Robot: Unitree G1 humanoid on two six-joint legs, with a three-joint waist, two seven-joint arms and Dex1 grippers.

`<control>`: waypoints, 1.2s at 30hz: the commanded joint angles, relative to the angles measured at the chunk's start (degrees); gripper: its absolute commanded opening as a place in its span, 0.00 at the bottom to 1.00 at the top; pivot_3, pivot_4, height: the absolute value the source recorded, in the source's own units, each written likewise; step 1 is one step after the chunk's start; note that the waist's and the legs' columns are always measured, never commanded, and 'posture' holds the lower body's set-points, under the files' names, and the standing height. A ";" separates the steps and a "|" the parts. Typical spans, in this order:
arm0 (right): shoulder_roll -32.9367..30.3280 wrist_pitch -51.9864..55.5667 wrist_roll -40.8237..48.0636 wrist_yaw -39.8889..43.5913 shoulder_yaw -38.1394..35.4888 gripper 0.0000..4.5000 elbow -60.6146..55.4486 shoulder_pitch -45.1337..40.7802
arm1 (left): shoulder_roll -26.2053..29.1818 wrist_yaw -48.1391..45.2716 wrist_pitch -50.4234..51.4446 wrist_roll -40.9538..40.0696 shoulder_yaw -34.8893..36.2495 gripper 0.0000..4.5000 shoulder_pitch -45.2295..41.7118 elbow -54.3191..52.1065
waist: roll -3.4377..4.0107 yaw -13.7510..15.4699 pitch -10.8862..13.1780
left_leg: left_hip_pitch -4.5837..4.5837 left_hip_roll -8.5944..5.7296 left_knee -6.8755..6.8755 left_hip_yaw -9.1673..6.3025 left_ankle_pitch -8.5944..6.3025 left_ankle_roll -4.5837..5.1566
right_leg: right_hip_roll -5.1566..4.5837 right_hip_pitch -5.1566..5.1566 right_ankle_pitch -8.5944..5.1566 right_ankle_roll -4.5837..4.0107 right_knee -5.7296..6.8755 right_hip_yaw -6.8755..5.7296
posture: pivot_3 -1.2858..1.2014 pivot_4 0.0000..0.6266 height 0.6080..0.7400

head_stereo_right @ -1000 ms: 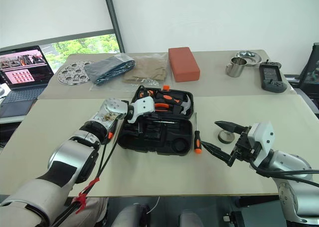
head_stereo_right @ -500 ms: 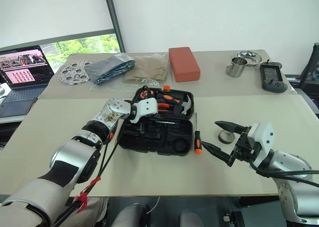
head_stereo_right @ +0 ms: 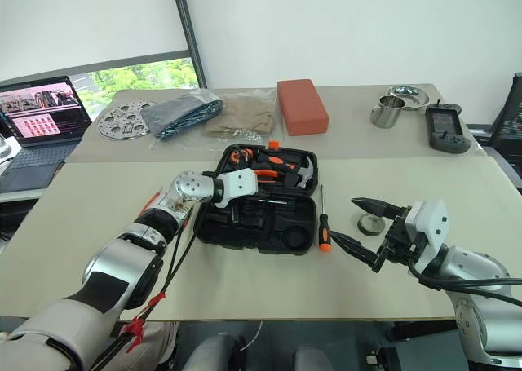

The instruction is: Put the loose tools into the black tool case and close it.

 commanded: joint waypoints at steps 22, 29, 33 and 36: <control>0.12 -1.43 0.48 -0.18 -0.53 1.00 -1.00 -0.73 | -1.70 -5.77 6.29 -9.04 9.43 0.01 2.63 2.04 | -0.08 -0.49 -0.58 | 0.01 0.00 0.06 -0.03 0.00 0.00 | 0.00 -0.01 -0.01 0.02 0.09 0.04 | 0.52 0.24 1.00; -0.24 -0.74 1.34 0.94 -0.36 1.00 0.24 -2.24 | 1.29 -19.64 10.15 -17.90 15.19 0.01 -0.90 -4.22 | -0.14 -0.78 -0.47 | -0.72 -0.02 0.01 -0.01 0.02 -0.01 | 0.05 -0.78 -0.01 0.02 0.06 0.06 | 0.52 0.24 1.00; -0.73 1.31 0.82 0.47 1.06 1.00 0.88 -2.99 | 5.24 -27.18 17.28 -23.09 17.57 0.01 -1.30 -11.93 | -0.15 -0.78 -0.44 | -0.81 -0.01 -0.08 0.02 0.04 -0.05 | 0.10 -0.89 -0.01 0.01 0.05 0.07 | 0.52 0.24 1.00; -1.91 3.68 -2.18 -1.75 3.10 1.00 2.02 -3.28 | 8.65 -31.67 24.99 -26.86 18.24 0.01 0.51 -20.45 | -0.09 -0.93 -0.46 | -0.77 0.01 -0.12 0.03 0.04 -0.05 | 0.10 -0.88 -0.01 0.01 0.05 0.08 | 0.52 0.24 1.00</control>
